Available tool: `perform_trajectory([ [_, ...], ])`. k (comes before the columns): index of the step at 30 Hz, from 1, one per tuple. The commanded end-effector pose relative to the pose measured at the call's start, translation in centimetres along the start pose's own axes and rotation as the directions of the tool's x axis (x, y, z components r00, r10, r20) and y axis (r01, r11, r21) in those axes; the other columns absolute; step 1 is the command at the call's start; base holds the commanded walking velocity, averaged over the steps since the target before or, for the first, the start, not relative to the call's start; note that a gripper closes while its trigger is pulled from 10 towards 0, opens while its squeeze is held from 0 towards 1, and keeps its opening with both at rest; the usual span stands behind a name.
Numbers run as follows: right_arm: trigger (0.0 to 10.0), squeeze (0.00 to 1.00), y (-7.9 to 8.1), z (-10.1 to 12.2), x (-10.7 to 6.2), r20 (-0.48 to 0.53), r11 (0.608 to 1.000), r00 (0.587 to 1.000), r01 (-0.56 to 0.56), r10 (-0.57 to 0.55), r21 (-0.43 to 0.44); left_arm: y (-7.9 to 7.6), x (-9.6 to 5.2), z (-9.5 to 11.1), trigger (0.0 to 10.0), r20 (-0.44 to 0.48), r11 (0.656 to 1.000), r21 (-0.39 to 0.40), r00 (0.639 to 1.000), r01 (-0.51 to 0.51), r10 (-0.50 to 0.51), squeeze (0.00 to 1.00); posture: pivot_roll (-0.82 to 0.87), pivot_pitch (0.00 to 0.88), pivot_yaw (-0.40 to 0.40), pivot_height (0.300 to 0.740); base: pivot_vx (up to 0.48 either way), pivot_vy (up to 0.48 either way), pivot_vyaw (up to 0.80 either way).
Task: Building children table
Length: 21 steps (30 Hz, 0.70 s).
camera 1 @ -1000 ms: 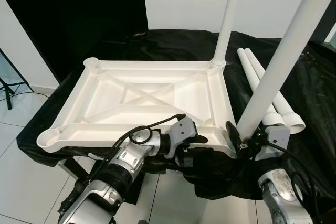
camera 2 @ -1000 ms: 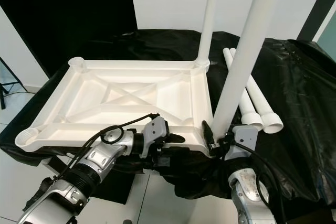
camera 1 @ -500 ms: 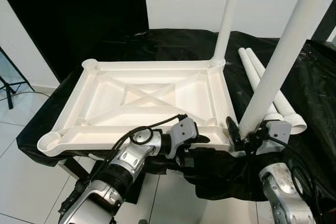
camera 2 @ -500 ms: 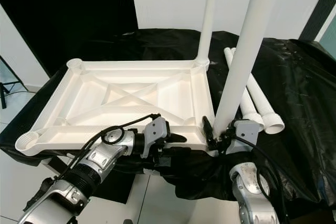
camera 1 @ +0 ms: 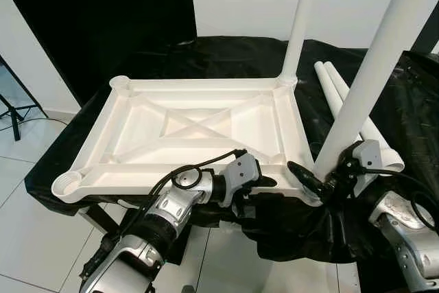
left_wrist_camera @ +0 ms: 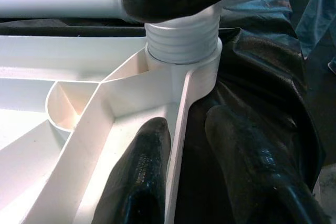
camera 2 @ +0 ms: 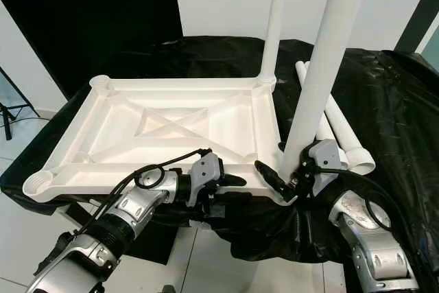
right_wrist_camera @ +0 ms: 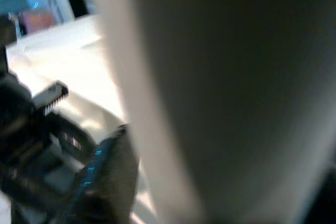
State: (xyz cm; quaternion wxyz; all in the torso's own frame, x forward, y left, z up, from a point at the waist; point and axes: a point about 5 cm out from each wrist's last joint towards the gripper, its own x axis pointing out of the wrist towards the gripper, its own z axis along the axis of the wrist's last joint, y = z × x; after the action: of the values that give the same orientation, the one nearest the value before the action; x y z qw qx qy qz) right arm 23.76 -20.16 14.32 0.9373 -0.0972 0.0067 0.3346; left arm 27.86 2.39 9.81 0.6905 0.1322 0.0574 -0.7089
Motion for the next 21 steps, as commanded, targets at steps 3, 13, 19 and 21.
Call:
perform_trajectory([
  [3,0.0,0.0,0.5,-1.1,-0.1,-0.047,0.996,0.997,-0.063,0.066,0.056,-1.3,0.3,-2.0,4.1,-0.078,0.993,-0.068,0.991,0.1,-0.106,0.0,0.14,0.0,0.006,0.74,0.0,0.0,0.0],
  [13,0.0,0.0,1.1,-1.6,0.0,-0.045,0.99,0.998,-0.044,0.05,0.133,-1.6,0.3,-2.1,2.8,-0.075,0.989,-0.07,0.988,0.127,-0.132,0.0,0.14,0.0,0.009,0.74,0.0,0.0,0.0],
  [19,0.0,0.0,3.9,-2.3,1.0,0.022,0.965,0.986,0.158,-0.166,0.209,-1.3,0.5,-2.1,10.0,-0.087,0.993,-0.055,0.99,0.103,-0.108,0.0,0.14,0.0,0.01,0.74,0.0,0.0,0.0],
  [21,0.0,0.0,4.2,-2.5,1.2,0.026,0.955,0.978,0.197,-0.207,0.223,-1.3,0.5,-2.0,10.0,-0.086,0.993,-0.055,0.991,0.103,-0.107,0.0,0.14,0.0,0.011,0.74,0.0,0.0,0.0],
])
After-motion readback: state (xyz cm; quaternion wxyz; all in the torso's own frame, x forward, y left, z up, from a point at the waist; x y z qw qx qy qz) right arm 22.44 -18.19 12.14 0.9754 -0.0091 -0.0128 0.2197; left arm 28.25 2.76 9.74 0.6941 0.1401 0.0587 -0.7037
